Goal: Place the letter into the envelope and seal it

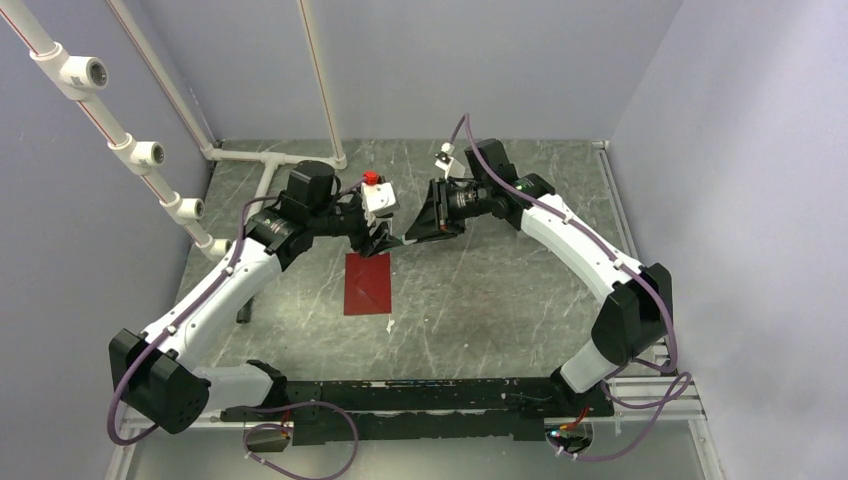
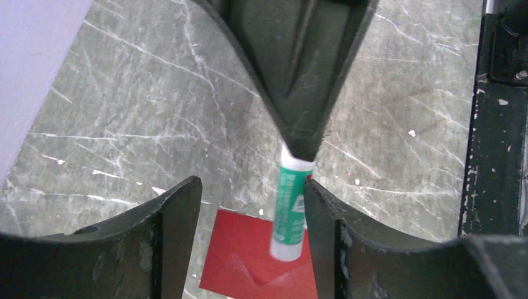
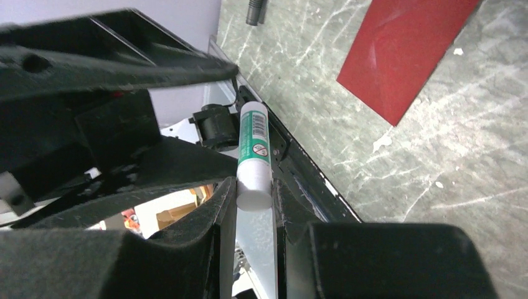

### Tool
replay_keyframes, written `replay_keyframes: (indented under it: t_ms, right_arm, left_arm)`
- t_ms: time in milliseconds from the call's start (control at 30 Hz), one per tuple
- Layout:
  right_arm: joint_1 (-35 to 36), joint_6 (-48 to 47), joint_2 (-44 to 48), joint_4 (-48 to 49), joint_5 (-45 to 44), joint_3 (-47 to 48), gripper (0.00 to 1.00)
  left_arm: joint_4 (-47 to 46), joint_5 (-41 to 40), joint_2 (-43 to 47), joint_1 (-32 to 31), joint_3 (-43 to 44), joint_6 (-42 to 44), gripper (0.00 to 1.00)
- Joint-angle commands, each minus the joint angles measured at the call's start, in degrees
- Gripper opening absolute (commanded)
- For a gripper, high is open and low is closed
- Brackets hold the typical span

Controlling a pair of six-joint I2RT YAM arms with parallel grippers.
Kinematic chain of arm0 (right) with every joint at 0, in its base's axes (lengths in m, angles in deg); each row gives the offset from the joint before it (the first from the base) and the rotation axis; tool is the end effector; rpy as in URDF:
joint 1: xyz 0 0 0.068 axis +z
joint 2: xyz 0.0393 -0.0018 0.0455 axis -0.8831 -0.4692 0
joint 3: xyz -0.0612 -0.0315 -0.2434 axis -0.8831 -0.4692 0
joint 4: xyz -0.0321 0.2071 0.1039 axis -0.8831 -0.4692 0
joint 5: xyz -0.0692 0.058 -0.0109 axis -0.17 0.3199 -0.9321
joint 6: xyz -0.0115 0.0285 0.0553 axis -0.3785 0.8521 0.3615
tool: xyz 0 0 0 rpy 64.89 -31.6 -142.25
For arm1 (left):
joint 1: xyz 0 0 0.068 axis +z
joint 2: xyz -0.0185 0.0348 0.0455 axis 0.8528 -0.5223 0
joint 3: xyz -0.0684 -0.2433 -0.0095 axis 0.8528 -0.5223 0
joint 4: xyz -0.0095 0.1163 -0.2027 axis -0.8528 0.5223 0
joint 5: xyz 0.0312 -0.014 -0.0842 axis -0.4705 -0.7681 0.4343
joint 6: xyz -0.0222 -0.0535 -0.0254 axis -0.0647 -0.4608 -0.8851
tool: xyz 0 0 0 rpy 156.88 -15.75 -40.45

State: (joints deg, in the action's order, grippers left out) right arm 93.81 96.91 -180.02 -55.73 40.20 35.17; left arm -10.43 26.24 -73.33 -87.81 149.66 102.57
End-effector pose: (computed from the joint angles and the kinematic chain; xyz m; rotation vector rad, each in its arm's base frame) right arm 0.2576 0.1993 0.3132 -0.2779 2.5161 1.4664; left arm 0.2117 -0.1521 0.3327 1.2914 1.5727 -0.6880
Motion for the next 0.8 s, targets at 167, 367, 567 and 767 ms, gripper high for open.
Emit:
replay_keyframes:
  t_ms: [167, 367, 567, 767]
  right_arm:
    - [-0.24, 1.20, 2.88, -1.31, 1.82, -2.43, 0.00]
    - [-0.40, 0.75, 3.00, -1.03, 1.08, -4.05, 0.00]
    - [-0.74, 0.44, 3.59, -0.05, -0.02, -5.24, 0.00]
    - [-1.26, 1.80, 4.72, 3.24, 0.78, -5.90, 0.00]
  left_arm:
    - [3.98, 3.31, -2.35, 1.57, 4.37, 2.10, 0.78]
    - [4.43, 6.60, -3.85, 1.57, 3.53, 0.16, 0.82]
    - [4.29, 9.97, -2.30, 3.36, 3.36, -2.12, 0.84]
    - [9.15, 15.67, -3.90, 3.90, 4.51, -3.18, 0.85]
